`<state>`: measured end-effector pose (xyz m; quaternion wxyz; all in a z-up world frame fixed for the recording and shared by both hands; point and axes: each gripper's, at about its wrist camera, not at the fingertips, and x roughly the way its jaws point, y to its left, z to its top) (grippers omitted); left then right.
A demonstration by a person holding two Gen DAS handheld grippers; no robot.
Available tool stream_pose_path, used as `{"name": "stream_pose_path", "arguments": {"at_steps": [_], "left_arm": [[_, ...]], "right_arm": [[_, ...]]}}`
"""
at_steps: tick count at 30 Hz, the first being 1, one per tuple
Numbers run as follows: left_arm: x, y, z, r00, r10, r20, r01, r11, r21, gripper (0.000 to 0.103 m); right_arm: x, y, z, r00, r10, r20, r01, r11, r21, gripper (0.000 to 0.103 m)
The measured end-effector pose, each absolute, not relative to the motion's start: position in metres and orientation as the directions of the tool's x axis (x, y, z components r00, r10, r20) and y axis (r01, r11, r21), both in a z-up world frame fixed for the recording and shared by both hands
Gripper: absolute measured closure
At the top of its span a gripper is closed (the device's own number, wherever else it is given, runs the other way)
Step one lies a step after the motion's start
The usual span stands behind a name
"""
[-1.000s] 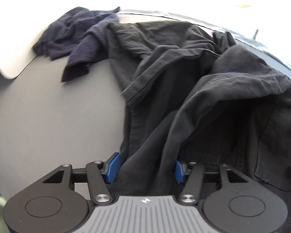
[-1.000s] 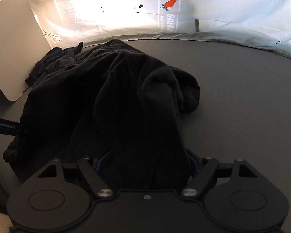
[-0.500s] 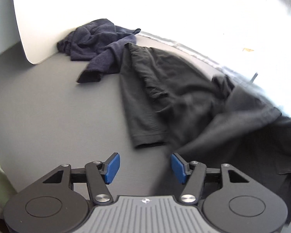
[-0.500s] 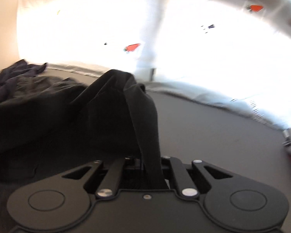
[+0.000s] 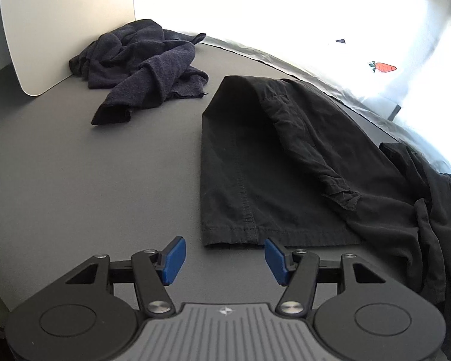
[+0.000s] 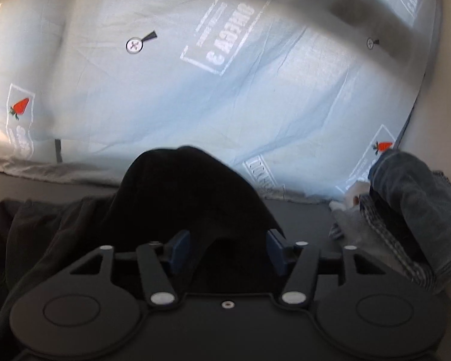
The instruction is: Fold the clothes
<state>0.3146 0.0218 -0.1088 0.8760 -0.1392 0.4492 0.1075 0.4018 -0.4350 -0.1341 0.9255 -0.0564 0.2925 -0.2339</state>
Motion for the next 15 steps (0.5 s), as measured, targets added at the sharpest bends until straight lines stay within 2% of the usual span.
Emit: {"name": "stream_pose_path", "arguments": {"at_steps": [5, 7, 9, 12, 15], "left_arm": [[0.345, 0.008, -0.119, 0.542, 0.026, -0.840, -0.247, 0.960, -0.129, 0.043], [0.356, -0.002, -0.124, 0.528, 0.033, -0.849, -0.213, 0.972, -0.096, 0.043], [0.364, -0.009, -0.130, 0.513, 0.044, -0.857, -0.190, 0.980, -0.063, 0.043], [0.371, -0.013, -0.137, 0.490, 0.063, -0.869, -0.190, 0.981, -0.036, 0.043], [0.370, -0.012, -0.140, 0.477, 0.072, -0.876, -0.205, 0.978, -0.031, 0.043]], "right_arm": [[0.332, -0.433, -0.196, 0.573, -0.387, -0.722, 0.462, 0.881, -0.105, 0.040], [0.307, -0.432, -0.203, 0.561, -0.326, -0.761, 0.477, 0.879, -0.026, 0.040], [0.289, -0.427, -0.200, 0.587, -0.254, -0.768, 0.459, 0.887, 0.057, 0.040], [0.286, -0.416, -0.182, 0.667, -0.226, -0.710, 0.396, 0.915, 0.080, 0.035], [0.296, -0.412, -0.158, 0.762, -0.127, -0.635, 0.311, 0.932, 0.188, 0.030]]}}
